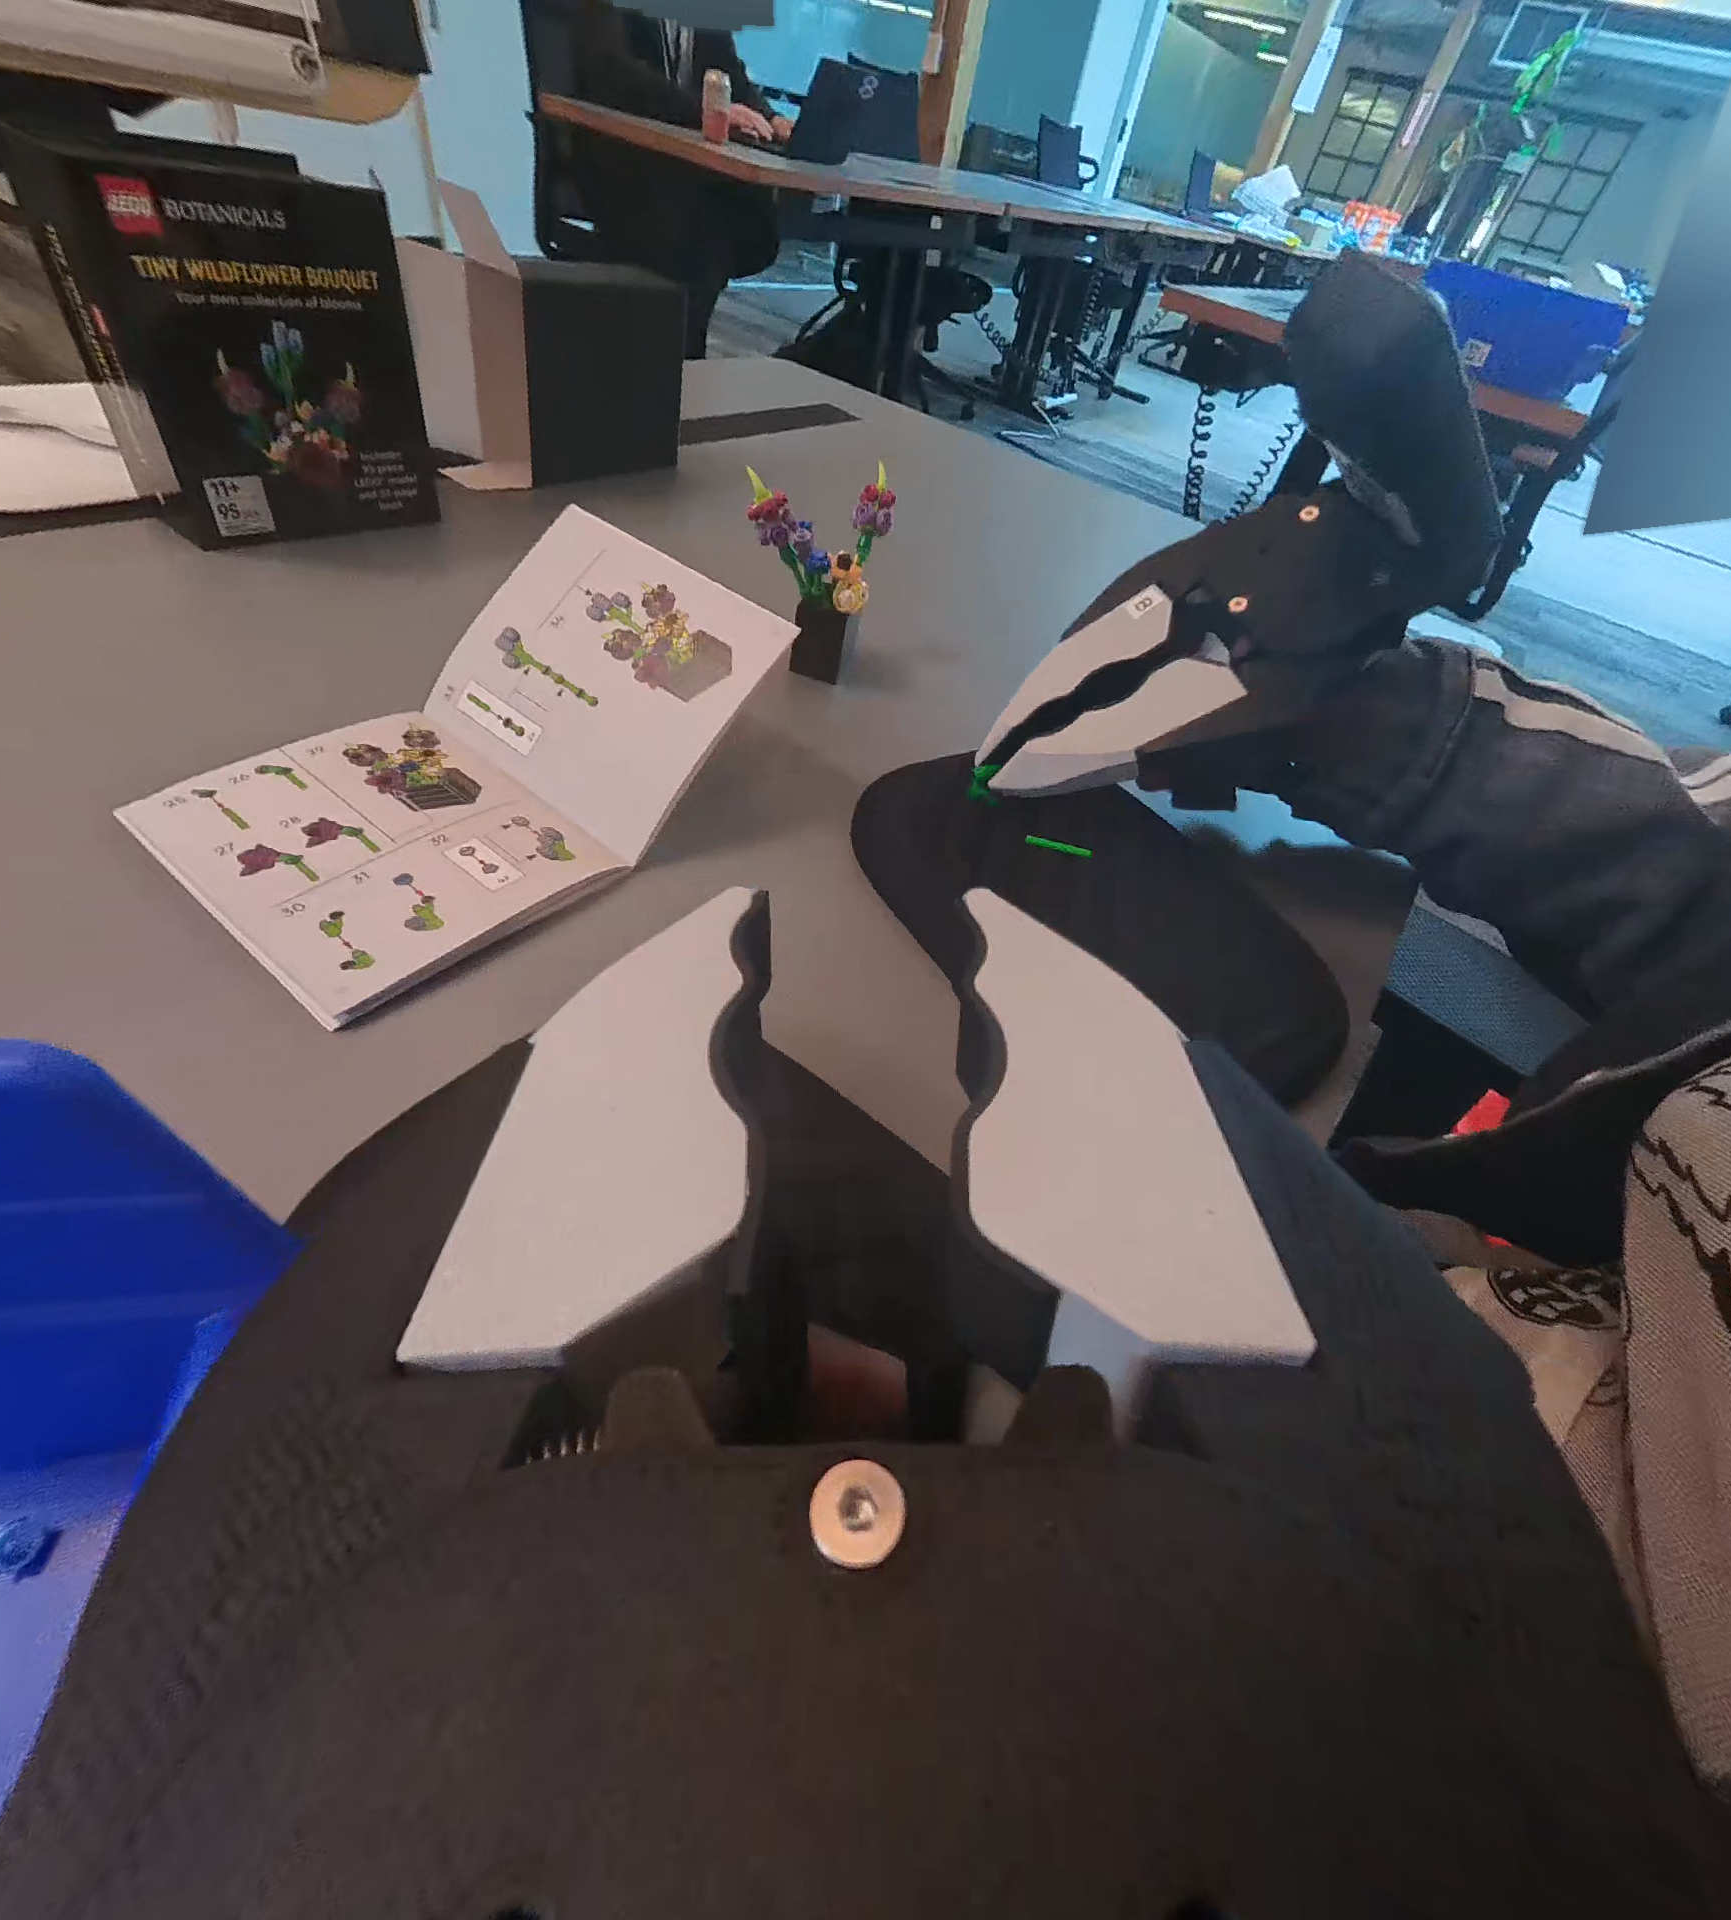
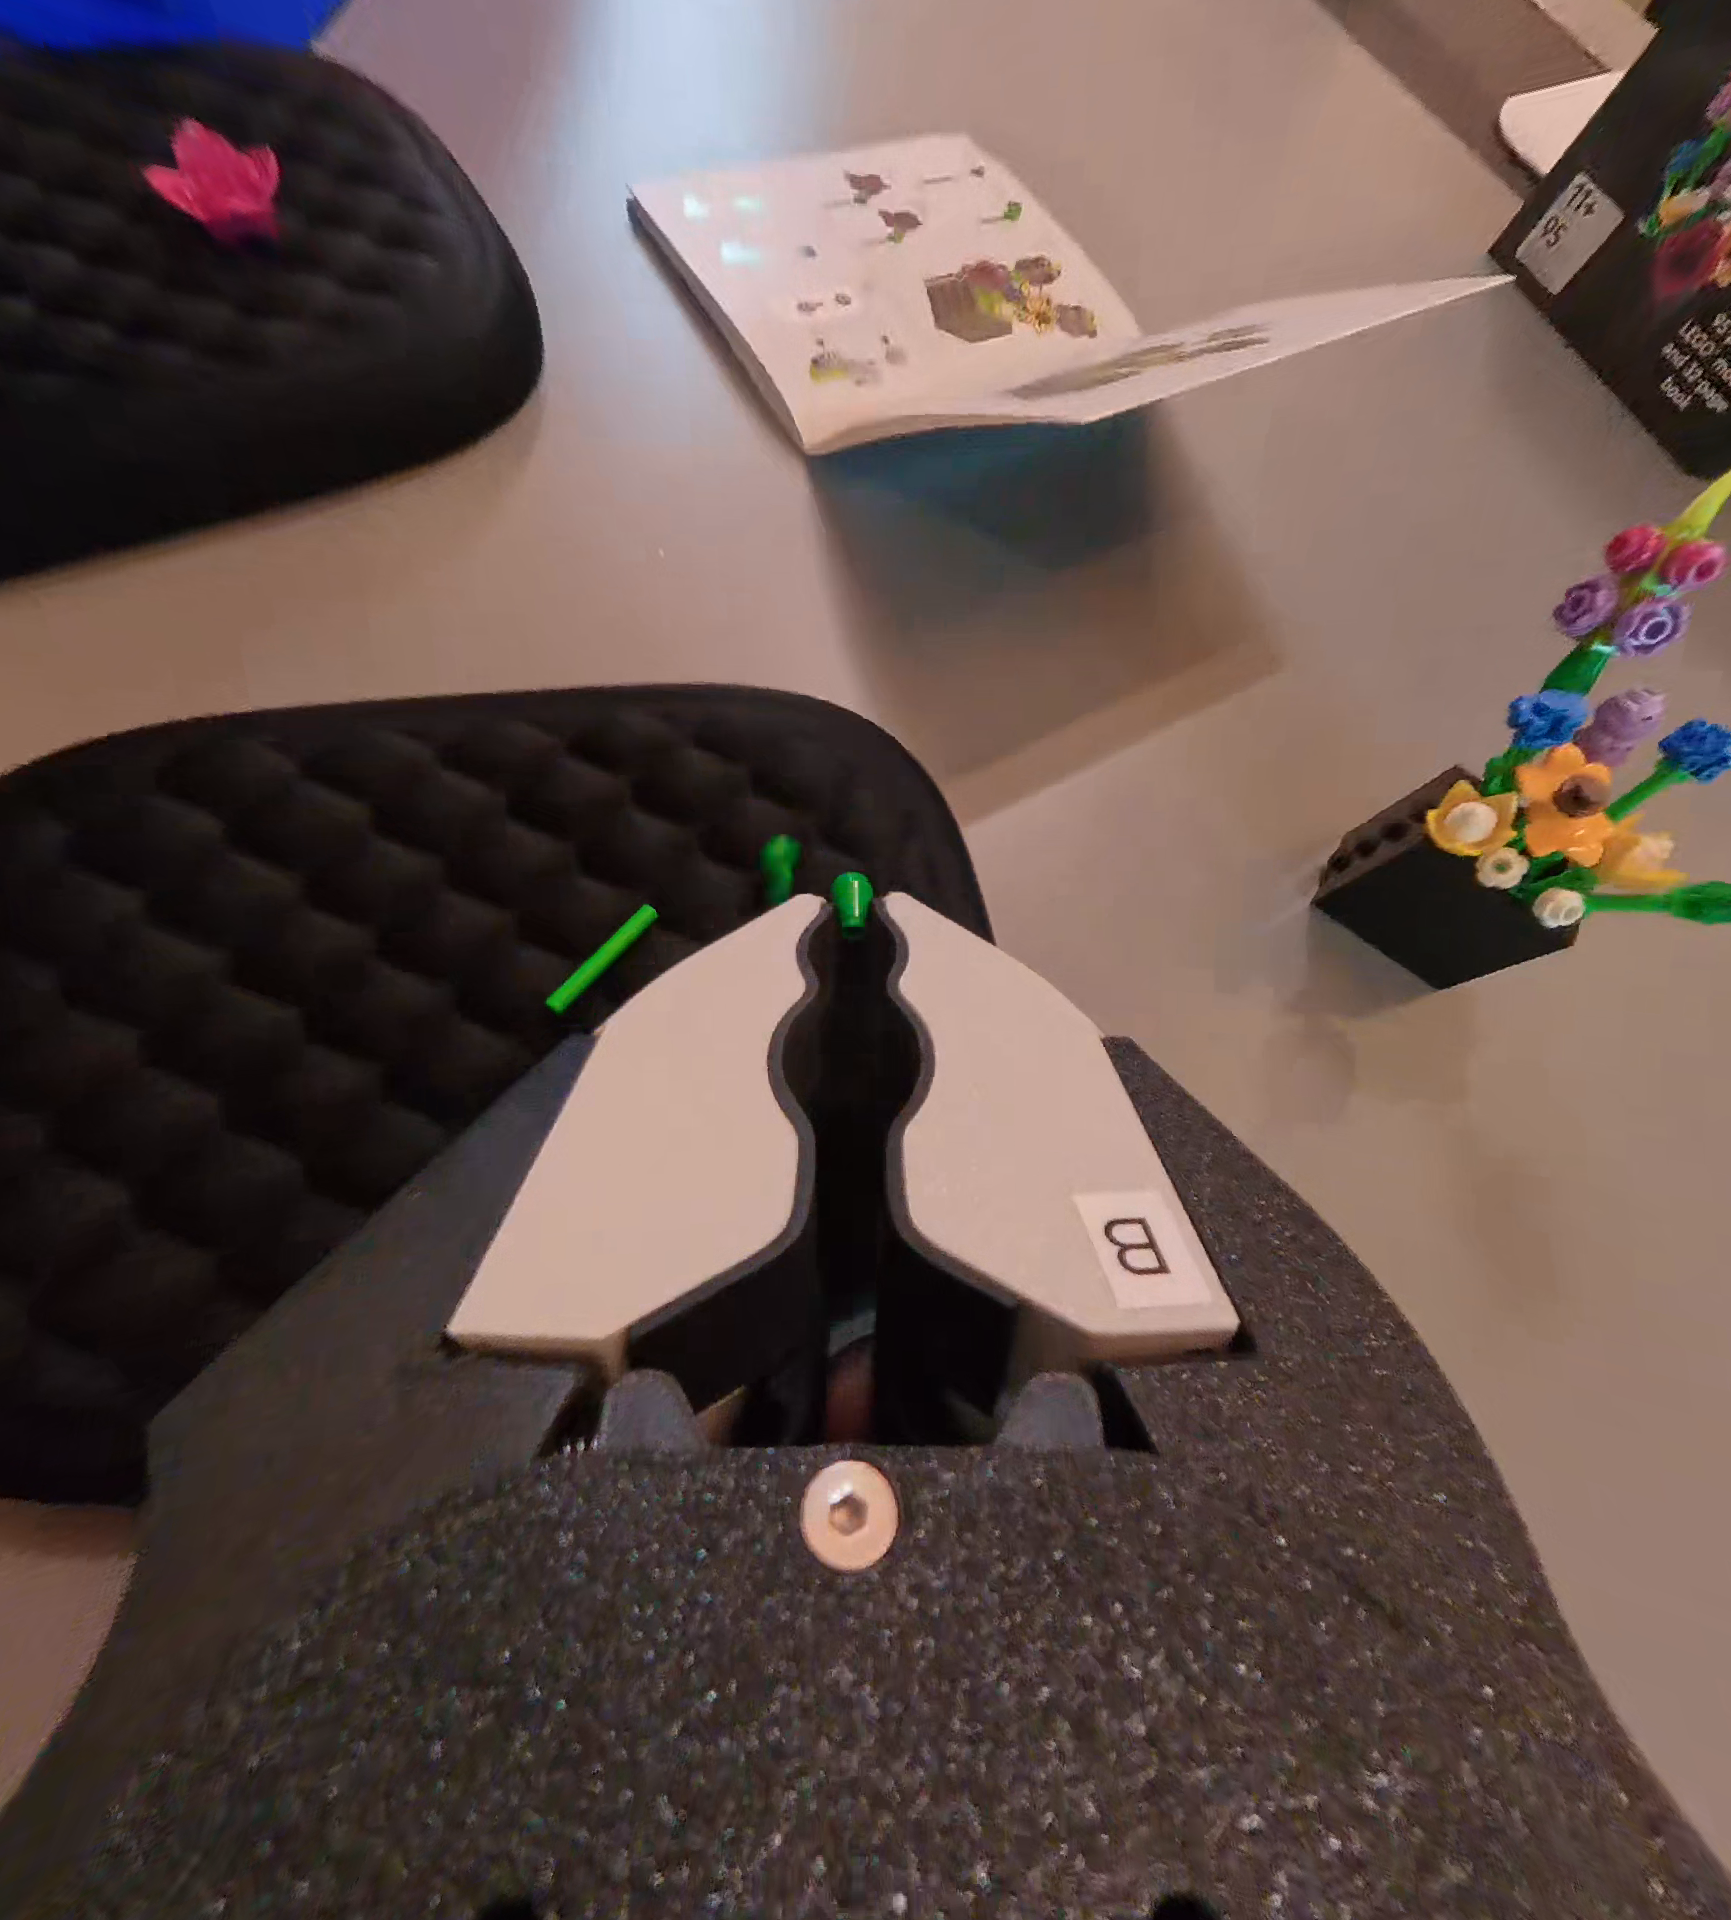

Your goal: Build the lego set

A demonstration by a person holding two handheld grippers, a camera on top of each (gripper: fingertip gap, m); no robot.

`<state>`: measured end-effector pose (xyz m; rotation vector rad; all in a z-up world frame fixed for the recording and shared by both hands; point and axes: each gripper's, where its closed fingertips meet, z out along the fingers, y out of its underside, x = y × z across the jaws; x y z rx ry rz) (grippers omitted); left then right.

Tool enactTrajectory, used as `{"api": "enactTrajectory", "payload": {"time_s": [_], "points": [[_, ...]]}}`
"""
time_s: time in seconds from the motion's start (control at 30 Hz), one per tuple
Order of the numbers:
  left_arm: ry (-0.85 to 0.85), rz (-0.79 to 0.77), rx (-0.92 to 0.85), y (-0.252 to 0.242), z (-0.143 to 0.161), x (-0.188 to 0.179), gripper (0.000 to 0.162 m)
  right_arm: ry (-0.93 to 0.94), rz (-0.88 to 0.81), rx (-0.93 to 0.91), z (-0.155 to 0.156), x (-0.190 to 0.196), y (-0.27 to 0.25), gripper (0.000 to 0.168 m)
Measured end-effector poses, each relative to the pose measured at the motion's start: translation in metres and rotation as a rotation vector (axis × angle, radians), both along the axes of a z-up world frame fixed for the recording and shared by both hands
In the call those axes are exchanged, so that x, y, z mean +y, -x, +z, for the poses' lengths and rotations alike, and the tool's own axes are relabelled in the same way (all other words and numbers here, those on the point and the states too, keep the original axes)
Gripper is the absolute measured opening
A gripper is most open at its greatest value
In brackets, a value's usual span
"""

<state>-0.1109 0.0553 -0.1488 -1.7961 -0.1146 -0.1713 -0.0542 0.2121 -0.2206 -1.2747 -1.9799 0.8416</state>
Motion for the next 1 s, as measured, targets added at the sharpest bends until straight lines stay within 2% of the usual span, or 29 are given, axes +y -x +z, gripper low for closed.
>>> {"api": "enactTrajectory", "payload": {"time_s": [0.13,0.37,0.43,0.6,0.83,1.0], "points": [[0.017,-0.007,0.057,-0.004,-0.002,0.004,0.034,0.008,-0.008,-0.01,0.003,0.004,-0.006,0.007],[0.024,-0.059,0.081,-0.022,-0.001,0.013,0.034,0.026,-0.008,-0.032,0.008,0.004,-0.013,0.019],[-0.004,-0.08,0.086,-0.029,0.008,0.016,0.034,0.095,0.016,-0.027,0.017,-0.009,-0.014,0.013],[-0.002,-0.089,0.148,-0.034,0.011,0.027,0.034,0.177,0.041,-0.228,0.007,-0.033,-0.027,0.011],[0.034,-0.181,0.124,-0.052,0.004,0.043,0.034,0.1,-0.069,-0.156,0.021,-0.011,-0.003,0.013],[0.031,-0.175,0.165,-0.052,0.004,0.046,0.034,-0.005,-0.09,-0.2,0.007,-0.01,0.007,0.013]]}}
